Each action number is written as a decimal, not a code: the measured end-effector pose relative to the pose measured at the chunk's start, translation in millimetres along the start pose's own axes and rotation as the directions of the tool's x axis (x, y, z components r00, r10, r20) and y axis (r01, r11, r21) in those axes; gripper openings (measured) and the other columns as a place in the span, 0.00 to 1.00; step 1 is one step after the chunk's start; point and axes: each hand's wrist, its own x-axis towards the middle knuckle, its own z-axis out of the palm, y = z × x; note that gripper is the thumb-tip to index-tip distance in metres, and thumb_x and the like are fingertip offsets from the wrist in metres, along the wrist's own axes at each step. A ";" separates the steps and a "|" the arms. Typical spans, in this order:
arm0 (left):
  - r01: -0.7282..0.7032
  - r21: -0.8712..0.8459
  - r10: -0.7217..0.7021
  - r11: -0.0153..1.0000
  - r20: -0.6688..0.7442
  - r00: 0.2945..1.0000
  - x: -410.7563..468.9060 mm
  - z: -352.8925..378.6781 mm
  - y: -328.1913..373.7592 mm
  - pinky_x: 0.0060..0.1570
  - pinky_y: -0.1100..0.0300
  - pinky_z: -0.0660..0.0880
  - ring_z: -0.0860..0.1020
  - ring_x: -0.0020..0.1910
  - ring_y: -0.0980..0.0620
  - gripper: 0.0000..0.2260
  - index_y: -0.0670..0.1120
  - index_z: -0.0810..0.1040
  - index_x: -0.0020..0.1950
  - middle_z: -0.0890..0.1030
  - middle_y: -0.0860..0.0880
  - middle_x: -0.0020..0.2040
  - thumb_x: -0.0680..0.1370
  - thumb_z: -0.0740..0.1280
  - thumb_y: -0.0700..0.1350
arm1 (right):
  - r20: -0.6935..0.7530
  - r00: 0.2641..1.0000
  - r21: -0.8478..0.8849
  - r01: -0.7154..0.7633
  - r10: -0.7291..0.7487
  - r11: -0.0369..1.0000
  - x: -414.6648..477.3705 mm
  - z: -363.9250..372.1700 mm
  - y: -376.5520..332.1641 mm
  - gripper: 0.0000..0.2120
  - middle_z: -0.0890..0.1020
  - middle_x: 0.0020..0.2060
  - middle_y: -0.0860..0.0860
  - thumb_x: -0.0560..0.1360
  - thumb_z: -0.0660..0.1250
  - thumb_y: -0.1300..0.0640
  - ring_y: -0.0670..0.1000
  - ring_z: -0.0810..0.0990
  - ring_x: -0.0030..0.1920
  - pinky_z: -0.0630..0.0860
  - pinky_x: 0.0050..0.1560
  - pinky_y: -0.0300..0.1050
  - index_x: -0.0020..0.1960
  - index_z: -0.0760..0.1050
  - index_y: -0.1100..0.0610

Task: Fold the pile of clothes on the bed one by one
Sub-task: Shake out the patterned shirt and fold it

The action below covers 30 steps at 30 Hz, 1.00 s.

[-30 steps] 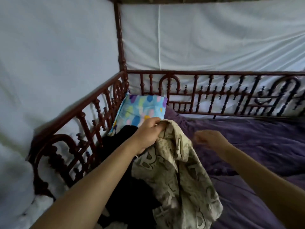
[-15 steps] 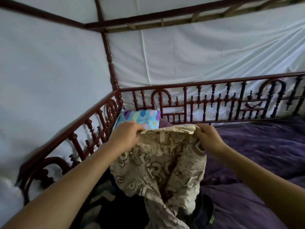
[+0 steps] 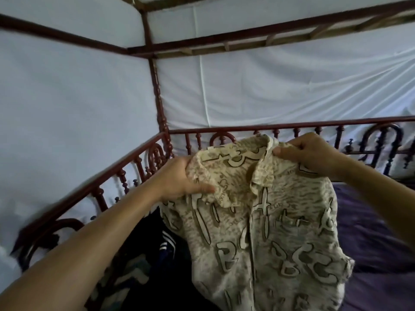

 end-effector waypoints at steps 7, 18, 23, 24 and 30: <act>0.186 0.259 -0.173 0.948 -0.071 0.982 41.9 7.7 -52.6 0.36 0.55 0.69 0.77 0.36 0.46 0.15 0.39 0.77 0.38 0.78 0.42 0.35 0.70 0.76 0.49 | -0.102 0.989 -0.091 -0.114 0.104 0.989 -43.5 -40.1 38.9 0.27 0.64 0.22 0.48 0.66 0.70 0.36 0.47 0.63 0.22 0.60 0.22 0.36 0.25 0.64 0.56; -0.068 0.393 0.200 0.917 -0.305 0.931 148.7 39.4 -22.4 0.43 0.53 0.71 0.79 0.45 0.37 0.07 0.38 0.82 0.52 0.82 0.36 0.47 0.77 0.67 0.39 | -0.189 0.950 -0.210 -0.287 0.249 0.935 -165.7 -55.6 46.1 0.17 0.69 0.22 0.41 0.69 0.63 0.37 0.39 0.66 0.25 0.63 0.25 0.34 0.30 0.73 0.48; -0.146 0.371 0.245 0.917 -0.238 0.940 200.8 128.2 5.0 0.47 0.47 0.74 0.78 0.49 0.34 0.10 0.38 0.81 0.52 0.81 0.34 0.49 0.79 0.62 0.41 | -0.299 0.846 -0.149 -0.499 0.442 0.854 -236.6 -64.2 88.1 0.21 0.76 0.29 0.45 0.74 0.64 0.41 0.41 0.72 0.31 0.71 0.32 0.44 0.37 0.76 0.59; -0.144 0.388 0.245 0.910 -0.224 0.943 209.5 151.4 14.0 0.46 0.47 0.74 0.78 0.49 0.34 0.10 0.39 0.81 0.52 0.81 0.34 0.49 0.79 0.62 0.41 | -0.326 0.816 -0.132 -0.539 0.477 0.832 -252.6 -65.9 100.0 0.19 0.76 0.30 0.45 0.75 0.65 0.44 0.42 0.72 0.32 0.73 0.34 0.46 0.38 0.77 0.59; -0.222 0.412 0.290 0.884 -0.109 0.951 246.7 307.2 90.4 0.41 0.49 0.72 0.78 0.48 0.35 0.11 0.43 0.81 0.52 0.80 0.39 0.51 0.80 0.61 0.45 | -0.555 0.529 -0.065 -0.797 0.642 0.600 -358.4 -87.5 192.7 0.20 0.80 0.32 0.55 0.78 0.62 0.44 0.47 0.74 0.34 0.76 0.39 0.52 0.39 0.75 0.60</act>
